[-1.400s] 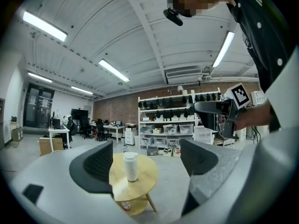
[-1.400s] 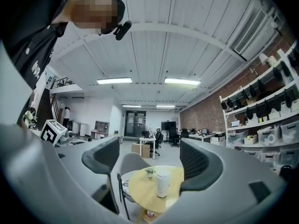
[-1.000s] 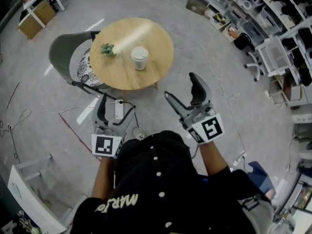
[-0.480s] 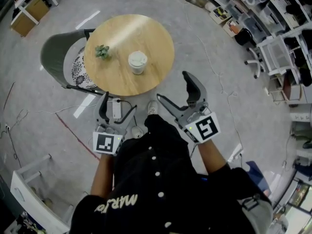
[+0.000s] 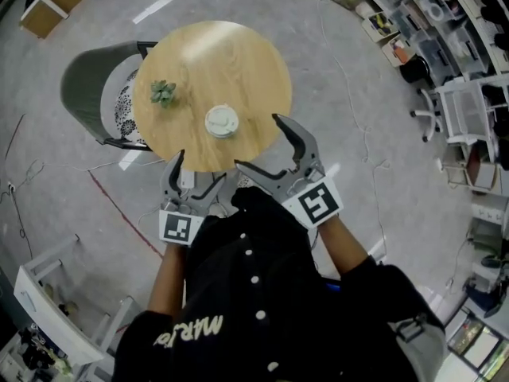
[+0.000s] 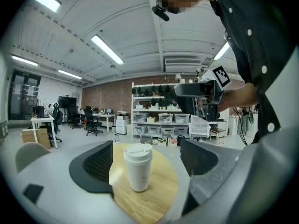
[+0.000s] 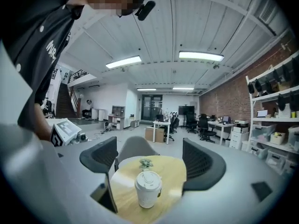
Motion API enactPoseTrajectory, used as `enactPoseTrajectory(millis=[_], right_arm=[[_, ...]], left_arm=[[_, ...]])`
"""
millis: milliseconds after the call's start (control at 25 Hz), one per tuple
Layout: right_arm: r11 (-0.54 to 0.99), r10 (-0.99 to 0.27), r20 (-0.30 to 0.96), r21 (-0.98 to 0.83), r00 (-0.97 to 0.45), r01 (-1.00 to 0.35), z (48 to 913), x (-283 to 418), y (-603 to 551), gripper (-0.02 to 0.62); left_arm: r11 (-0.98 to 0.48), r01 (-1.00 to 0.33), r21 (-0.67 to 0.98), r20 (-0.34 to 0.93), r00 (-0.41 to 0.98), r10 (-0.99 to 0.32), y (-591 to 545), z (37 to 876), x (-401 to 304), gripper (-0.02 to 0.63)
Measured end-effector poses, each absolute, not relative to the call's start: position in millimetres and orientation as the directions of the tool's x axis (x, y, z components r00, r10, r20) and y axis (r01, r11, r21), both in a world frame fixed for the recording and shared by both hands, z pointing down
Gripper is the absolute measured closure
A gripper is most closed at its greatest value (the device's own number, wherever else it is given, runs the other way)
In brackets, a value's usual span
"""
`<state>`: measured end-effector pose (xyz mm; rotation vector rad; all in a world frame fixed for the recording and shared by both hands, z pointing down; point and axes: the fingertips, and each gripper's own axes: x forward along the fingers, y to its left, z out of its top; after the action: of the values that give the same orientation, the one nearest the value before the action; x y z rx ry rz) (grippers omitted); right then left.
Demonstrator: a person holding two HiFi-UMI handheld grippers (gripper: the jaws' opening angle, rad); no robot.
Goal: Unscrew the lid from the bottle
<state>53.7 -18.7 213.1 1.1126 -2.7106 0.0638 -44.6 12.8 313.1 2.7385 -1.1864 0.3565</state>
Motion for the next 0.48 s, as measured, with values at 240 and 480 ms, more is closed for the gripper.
enactPoseTrajectory(millis=[240,480], right_arm=[[0.774,-0.6,0.27,-0.044,-0.753,-0.632,269.2,40.2,-60.7,0.15],[0.805,-0.533,0.323,-0.092,-0.782,-0.586,329.5,19.9,-87.3,0.144]], left_arm=[[-0.642,-0.766,0.021,0.367,0.604,-0.708,-25.5,379.2,-33.6,0.172],[-0.627,-0.778,0.041,0.415,0.584,-0.697,-49.7,441.5,-27.5,0.173]])
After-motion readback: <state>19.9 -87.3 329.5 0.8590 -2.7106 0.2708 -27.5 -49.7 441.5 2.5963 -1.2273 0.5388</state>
